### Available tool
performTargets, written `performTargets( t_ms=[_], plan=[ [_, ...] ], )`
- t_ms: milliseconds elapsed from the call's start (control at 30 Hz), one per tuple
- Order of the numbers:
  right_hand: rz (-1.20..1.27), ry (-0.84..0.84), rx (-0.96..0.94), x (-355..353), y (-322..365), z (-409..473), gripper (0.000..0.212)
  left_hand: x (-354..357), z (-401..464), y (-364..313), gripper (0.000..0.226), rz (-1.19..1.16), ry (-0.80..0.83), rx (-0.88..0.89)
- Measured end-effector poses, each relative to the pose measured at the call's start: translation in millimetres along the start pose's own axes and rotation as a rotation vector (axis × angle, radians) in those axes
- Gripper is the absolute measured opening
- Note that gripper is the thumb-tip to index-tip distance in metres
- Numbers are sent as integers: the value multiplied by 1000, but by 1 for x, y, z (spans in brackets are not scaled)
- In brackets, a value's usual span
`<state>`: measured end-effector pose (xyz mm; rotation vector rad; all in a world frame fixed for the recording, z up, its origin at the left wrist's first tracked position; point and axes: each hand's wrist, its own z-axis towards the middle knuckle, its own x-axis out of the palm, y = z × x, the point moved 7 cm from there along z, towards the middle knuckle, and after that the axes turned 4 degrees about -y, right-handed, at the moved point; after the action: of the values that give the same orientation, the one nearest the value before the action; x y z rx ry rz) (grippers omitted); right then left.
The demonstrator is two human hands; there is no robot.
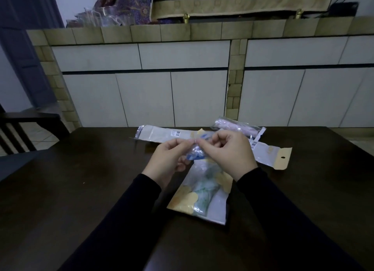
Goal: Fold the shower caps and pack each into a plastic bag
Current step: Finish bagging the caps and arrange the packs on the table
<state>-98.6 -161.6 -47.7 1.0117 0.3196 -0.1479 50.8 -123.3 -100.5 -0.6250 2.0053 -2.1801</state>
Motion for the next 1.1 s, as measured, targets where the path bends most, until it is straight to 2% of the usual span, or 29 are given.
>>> performTargets(
  t_ms=[67, 167, 300, 367, 500, 567, 667, 800, 867, 933, 1000, 1033, 1100],
  plan=[
    [-27, -37, 14, 0, -2, 1, 36, -1, 1, -1, 13, -89, -38, 54],
    [-33, -27, 106, 0, -10, 0, 30, -1, -2, -4, 12, -63, -97, 139],
    [130, 164, 470, 14, -38, -3, 51, -1, -2, -4, 10, -86, -124, 184],
    [246, 215, 527, 19, -40, -4, 53, 0, -1, -1, 13, -111, -103, 147],
    [377, 192, 499, 15, -38, -4, 44, 6, 1, 9, 38, -48, 50, 45],
    [423, 215, 494, 16, -36, -6, 36, 8, 2, 11, 38, -21, 103, 54],
    [503, 262, 541, 22, -36, -11, 16, 5, 1, 8, 44, 11, 85, 50],
    [625, 287, 617, 31, -38, -15, 5, 6, -1, 5, 30, 0, 129, 16],
    [584, 306, 600, 33, -41, -13, 6, 5, 0, 5, 38, -37, 156, -15],
    [515, 329, 542, 32, -42, -10, 17, 2, 0, 3, 48, -69, 173, -30],
    [467, 316, 485, 30, -41, -6, 24, -1, 2, 4, 47, -109, 180, -8],
    [425, 266, 435, 27, -41, -4, 22, -1, 2, 4, 40, -113, 162, 16],
    [239, 66, 255, 16, -36, 1, 25, -3, 2, 0, 24, -25, 43, 114]
  ],
)
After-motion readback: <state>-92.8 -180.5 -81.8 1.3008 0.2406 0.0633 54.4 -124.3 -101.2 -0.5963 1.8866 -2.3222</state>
